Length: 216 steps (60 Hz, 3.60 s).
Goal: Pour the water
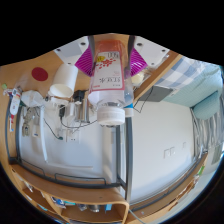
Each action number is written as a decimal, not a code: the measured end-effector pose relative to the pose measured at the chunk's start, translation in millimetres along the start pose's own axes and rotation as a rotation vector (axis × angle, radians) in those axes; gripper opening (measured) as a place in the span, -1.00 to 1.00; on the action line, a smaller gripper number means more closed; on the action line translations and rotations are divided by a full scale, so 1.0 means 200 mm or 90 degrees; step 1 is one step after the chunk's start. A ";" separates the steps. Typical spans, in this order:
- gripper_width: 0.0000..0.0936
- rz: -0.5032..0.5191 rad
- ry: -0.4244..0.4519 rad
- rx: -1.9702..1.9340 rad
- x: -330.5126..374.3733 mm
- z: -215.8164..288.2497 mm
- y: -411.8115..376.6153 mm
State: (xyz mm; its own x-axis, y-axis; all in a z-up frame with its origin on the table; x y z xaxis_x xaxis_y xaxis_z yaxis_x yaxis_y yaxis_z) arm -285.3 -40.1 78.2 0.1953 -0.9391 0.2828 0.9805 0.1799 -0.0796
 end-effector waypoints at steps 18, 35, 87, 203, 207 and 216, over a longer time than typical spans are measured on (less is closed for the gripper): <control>-0.01 0.000 0.008 -0.263 -0.04 0.25 0.11; -0.01 0.055 0.068 -0.710 -0.16 0.59 0.18; -0.01 0.101 -0.008 -1.191 -0.31 0.52 0.24; 0.83 -0.205 -0.092 -0.042 0.01 0.11 1.34; 0.82 -0.209 -0.104 -0.045 0.11 0.13 1.34; 0.82 -0.213 -0.135 -0.056 0.34 0.24 1.33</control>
State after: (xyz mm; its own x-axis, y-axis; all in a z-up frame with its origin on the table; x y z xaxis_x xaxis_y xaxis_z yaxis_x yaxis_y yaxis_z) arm -9.2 -41.8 121.8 -0.1245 -0.8585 0.4974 0.9867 -0.1599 -0.0291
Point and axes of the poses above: the point between the fingertips, and its own axes, seen from behind it with the camera up: y to the right, z up, x backward, against the way the camera looks, the point moved 3 cm from there along x, backward, against the way the camera looks, and after that the axes turned 4 degrees about -x, right-handed, at the moved point
